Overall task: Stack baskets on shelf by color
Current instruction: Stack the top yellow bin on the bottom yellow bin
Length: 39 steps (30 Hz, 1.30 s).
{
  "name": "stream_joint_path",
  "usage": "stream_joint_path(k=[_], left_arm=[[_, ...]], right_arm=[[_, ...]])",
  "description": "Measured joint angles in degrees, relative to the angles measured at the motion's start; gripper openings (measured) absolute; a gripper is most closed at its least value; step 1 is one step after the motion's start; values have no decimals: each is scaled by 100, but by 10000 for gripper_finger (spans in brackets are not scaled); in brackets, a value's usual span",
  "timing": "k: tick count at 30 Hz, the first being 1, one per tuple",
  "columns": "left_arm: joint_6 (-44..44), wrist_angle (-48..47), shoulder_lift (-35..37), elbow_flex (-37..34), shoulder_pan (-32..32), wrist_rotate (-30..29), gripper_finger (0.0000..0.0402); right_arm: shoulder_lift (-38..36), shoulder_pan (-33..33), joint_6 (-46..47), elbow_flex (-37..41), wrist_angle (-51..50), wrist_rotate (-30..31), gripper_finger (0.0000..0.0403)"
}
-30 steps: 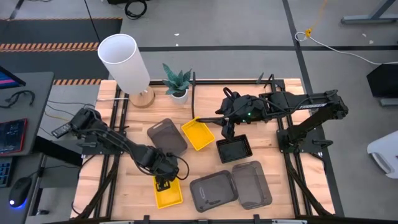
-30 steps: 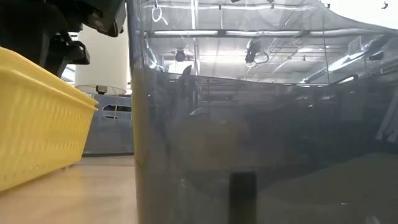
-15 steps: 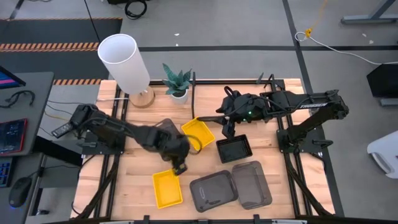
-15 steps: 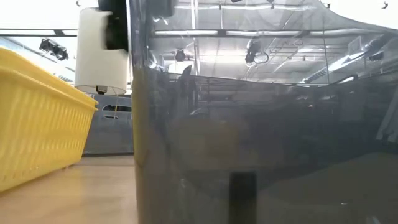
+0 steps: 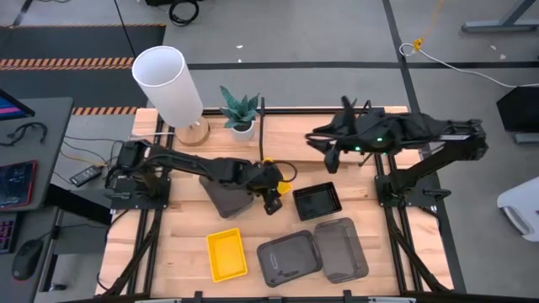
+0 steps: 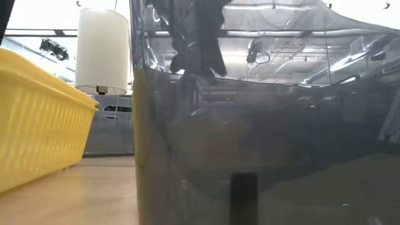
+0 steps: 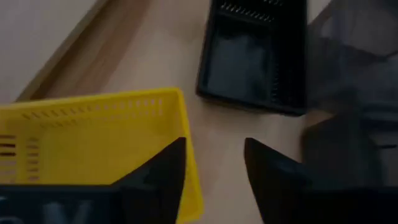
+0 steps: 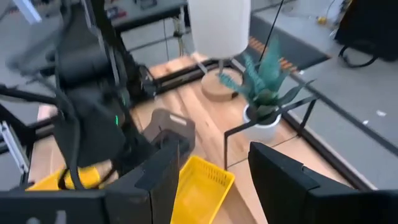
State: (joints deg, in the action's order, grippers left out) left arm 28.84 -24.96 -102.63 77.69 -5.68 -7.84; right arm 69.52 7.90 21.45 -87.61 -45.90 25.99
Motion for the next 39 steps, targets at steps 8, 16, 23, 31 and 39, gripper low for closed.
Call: stream_joint_path(k=[8,16,23,31,39], left_arm=[[-135,190,-585,-3,12,-100,264],[-98,220,-1140,-7,8,-156,246],[-103,259,-1386,-2,10,-128,187],[-105,224,-1316,-9,46,286,63],[-141,-93,-419,-8,195,723,13]], right_arm=[[-274,225,38,0,-115,300,197],[-152,314,183,7,-250,306,197],[-80,442,274,9,-364,311,197],[-68,449,304,9,-362,401,197],[-68,449,288,9,-373,481,197]])
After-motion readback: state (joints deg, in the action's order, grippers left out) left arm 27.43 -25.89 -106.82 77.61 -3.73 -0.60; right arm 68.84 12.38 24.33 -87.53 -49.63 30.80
